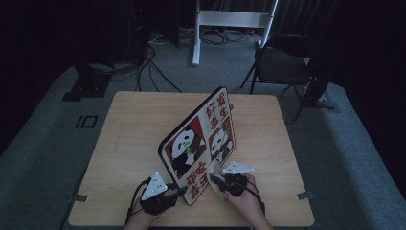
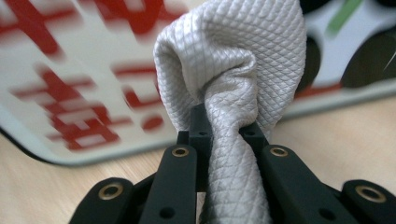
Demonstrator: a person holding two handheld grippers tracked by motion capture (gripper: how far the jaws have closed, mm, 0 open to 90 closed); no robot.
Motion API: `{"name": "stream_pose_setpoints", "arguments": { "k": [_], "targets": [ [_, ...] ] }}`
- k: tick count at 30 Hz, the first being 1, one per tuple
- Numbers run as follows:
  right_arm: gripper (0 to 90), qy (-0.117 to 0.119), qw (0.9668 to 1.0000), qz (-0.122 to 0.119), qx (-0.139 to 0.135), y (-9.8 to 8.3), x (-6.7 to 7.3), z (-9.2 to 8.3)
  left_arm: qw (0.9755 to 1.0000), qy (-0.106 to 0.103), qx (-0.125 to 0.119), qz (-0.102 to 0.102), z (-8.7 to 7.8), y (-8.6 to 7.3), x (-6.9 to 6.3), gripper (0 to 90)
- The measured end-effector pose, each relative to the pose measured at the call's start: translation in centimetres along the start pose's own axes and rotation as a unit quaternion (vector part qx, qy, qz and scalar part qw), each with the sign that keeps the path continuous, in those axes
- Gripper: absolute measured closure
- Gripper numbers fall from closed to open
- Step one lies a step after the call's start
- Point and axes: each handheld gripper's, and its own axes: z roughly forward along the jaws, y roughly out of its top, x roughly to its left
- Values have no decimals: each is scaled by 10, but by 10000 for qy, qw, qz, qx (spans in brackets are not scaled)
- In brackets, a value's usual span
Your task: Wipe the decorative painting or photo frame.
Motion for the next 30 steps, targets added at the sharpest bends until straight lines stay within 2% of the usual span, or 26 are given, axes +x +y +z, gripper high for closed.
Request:
{"name": "stream_pose_setpoints", "arguments": {
  "k": [7,15,21,27,30],
  "targets": [
    [811,132,9975,-133,-678,41,11,-29,10000,16,-60,-66,-5,-1,2,723],
    [811,264,9903,-350,-1319,85,27,-51,9998,49,-127,-130,-12,-1,6,721],
    [811,410,9849,-505,-1604,109,42,-58,9997,114,-166,-126,-19,-1,6,710],
    [811,424,9783,-666,-1918,139,51,-67,9995,135,-215,-167,-25,0,7,710],
    [811,427,9762,-732,-1998,153,55,-70,9994,145,-252,-183,-29,1,8,710]
  ]
}}
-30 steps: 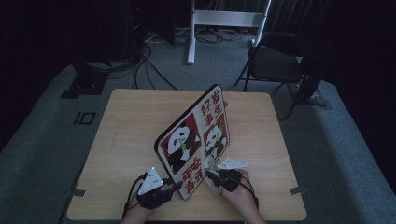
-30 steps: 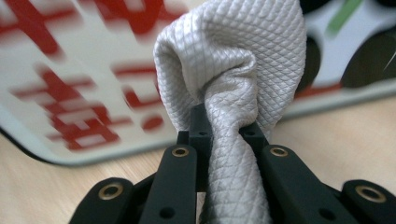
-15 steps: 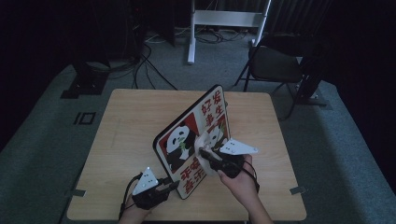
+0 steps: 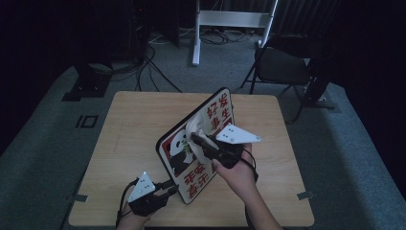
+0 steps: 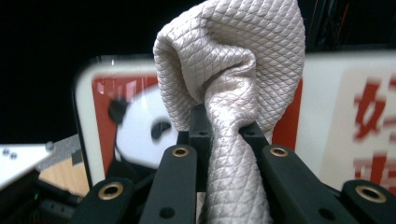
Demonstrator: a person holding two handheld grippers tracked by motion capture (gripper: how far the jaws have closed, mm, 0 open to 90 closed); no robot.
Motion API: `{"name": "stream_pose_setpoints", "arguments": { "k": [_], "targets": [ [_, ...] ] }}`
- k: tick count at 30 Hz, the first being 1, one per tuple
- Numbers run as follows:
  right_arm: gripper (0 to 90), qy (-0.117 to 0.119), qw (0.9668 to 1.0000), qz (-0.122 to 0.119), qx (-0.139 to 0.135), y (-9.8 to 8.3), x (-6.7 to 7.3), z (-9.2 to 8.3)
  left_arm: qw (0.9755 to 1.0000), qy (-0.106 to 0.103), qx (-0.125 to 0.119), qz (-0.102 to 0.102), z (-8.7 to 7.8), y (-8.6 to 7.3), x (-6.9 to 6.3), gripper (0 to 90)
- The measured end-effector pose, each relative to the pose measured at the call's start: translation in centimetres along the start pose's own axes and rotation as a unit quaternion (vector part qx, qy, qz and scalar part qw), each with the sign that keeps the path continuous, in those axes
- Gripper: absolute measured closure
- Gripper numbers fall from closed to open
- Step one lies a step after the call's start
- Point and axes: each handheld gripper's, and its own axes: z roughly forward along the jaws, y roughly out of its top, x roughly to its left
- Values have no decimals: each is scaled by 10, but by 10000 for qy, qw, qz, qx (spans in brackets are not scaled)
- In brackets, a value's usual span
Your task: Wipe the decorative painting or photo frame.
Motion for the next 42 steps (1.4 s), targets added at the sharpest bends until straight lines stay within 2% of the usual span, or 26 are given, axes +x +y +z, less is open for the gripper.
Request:
{"name": "stream_pose_setpoints", "arguments": {
  "k": [7,12,18,23,31,35,42],
  "targets": [
    [811,39,9999,-103,-37,13,5,12,9999,0,28,105,-3,2,-1,760],
    [811,14,9998,-210,57,13,8,22,9998,4,72,177,-3,3,-2,765],
    [810,-3,9996,-236,140,7,6,24,9996,-58,101,250,-1,4,-4,774],
    [810,-24,9994,-210,283,-6,4,23,9994,-69,113,311,1,5,-7,780],
    [810,-57,9986,-36,519,-35,-4,21,9993,-87,128,349,2,6,-8,787],
    [809,-82,9977,54,674,-54,-6,19,9992,-85,151,369,2,6,-9,788],
    [809,-113,9962,143,851,-75,-8,14,9991,-121,178,373,3,6,-10,789]
  ]
}}
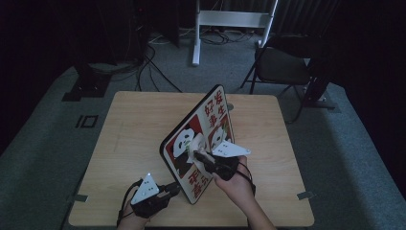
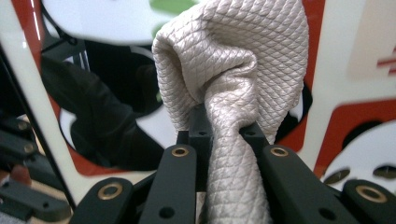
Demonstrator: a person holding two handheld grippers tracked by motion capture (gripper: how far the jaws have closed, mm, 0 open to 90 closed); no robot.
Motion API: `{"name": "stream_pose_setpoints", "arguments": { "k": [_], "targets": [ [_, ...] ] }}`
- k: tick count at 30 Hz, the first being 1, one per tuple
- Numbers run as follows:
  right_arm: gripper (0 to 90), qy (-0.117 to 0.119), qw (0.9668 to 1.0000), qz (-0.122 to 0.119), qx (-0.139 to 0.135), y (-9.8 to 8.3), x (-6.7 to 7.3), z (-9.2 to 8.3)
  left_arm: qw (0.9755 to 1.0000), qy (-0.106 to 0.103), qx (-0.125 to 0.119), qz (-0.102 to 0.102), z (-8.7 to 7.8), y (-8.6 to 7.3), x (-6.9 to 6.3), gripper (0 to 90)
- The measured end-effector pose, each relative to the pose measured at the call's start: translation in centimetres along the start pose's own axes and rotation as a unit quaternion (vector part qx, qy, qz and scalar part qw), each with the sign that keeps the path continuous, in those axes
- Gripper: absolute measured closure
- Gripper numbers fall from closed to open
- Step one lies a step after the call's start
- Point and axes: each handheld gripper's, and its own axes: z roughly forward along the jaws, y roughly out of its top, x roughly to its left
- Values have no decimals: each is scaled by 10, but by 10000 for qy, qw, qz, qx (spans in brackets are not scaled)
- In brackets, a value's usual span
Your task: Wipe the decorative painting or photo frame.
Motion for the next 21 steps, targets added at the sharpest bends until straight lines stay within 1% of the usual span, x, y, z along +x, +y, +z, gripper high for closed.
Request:
{"name": "stream_pose_setpoints", "arguments": {
  "k": [4,13,19,21],
  "targets": [
    [809,-14,9999,39,114,-13,-1,2,10000,-26,11,-15,0,0,0,789],
    [809,-39,9988,250,425,-47,-6,5,10000,-40,20,6,1,1,-1,789],
    [809,-80,9967,359,730,-70,-10,7,10000,-67,22,20,2,1,-2,791],
    [809,-95,9960,391,795,-76,-12,8,10000,-69,21,24,2,1,-2,792]
  ]
}}
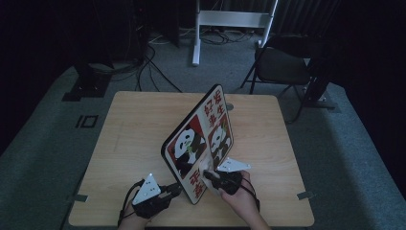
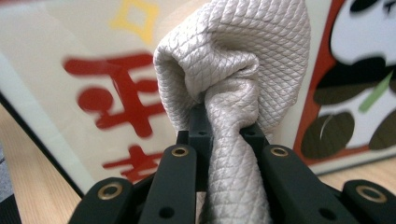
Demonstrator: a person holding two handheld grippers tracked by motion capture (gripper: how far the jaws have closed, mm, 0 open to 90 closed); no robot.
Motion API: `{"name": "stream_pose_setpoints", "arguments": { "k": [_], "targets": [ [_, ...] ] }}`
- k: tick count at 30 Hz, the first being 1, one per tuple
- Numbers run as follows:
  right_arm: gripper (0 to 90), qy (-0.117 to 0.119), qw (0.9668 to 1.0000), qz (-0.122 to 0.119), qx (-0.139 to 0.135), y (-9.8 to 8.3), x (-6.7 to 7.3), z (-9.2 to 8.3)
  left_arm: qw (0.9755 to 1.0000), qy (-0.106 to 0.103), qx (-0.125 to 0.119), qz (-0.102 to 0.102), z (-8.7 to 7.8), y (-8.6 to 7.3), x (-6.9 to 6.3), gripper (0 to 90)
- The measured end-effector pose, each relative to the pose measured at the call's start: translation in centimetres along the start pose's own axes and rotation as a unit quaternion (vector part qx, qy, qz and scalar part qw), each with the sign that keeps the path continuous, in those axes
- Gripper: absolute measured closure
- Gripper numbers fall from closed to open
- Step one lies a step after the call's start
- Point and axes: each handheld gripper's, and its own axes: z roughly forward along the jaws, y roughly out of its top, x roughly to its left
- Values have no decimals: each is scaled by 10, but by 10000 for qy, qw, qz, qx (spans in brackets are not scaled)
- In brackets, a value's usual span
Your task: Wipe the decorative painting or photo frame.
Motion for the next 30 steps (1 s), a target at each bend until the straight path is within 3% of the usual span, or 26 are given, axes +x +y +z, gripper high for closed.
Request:
{"name": "stream_pose_setpoints", "arguments": {
  "k": [17,21,26,30],
  "targets": [
    [809,-133,9977,249,619,-43,-14,16,10000,-50,-13,-12,1,0,0,792],
    [809,-97,9971,316,684,-46,-16,15,10000,-69,-10,-14,1,0,0,792],
    [809,-80,9988,271,411,-30,-15,3,10000,-74,-13,-14,1,0,0,792],
    [809,-33,9998,200,13,-6,-12,-12,10000,-75,-12,1,1,0,0,793]
  ]
}}
